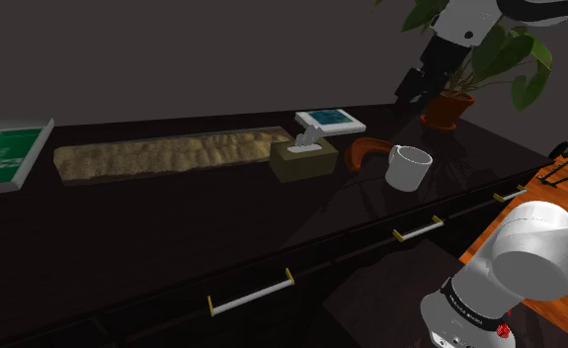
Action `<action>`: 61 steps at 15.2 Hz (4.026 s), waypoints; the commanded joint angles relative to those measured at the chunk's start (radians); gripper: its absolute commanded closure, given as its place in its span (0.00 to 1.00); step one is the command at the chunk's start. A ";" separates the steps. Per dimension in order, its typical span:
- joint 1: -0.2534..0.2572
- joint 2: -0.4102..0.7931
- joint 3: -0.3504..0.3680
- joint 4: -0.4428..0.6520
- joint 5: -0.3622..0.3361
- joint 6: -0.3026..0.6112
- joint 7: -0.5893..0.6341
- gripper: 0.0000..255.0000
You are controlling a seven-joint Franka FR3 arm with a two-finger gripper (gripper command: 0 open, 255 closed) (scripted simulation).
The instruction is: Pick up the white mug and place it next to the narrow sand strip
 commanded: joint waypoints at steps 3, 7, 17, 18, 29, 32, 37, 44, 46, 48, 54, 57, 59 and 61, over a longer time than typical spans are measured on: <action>-0.016 -0.015 -0.011 -0.064 -0.017 0.037 -0.001 0.00; -0.053 -0.038 -0.036 -0.186 -0.054 0.111 -0.001 0.00; -0.118 -0.040 -0.084 -0.398 -0.124 0.287 -0.001 0.00; -0.119 -0.037 -0.086 -0.409 -0.125 0.302 -0.001 0.00; -0.120 -0.026 -0.089 -0.438 -0.128 0.341 -0.001 0.00; -0.120 -0.026 -0.089 -0.438 -0.128 0.341 -0.001 1.00; -0.120 -0.026 -0.089 -0.438 -0.128 0.341 -0.001 1.00; -0.117 -0.036 -0.083 -0.376 -0.122 0.270 -0.002 1.00; -0.116 -0.038 -0.081 -0.350 -0.120 0.242 -0.003 1.00; -0.115 -0.038 -0.079 -0.324 -0.117 0.215 -0.003 1.00; -0.112 -0.034 -0.073 -0.241 -0.111 0.136 -0.005 1.00; -0.110 -0.029 -0.071 -0.198 -0.108 0.098 -0.006 1.00; -0.110 -0.024 -0.069 -0.168 -0.107 0.073 -0.007 1.00; -0.109 -0.019 -0.068 -0.138 -0.105 0.048 -0.007 1.00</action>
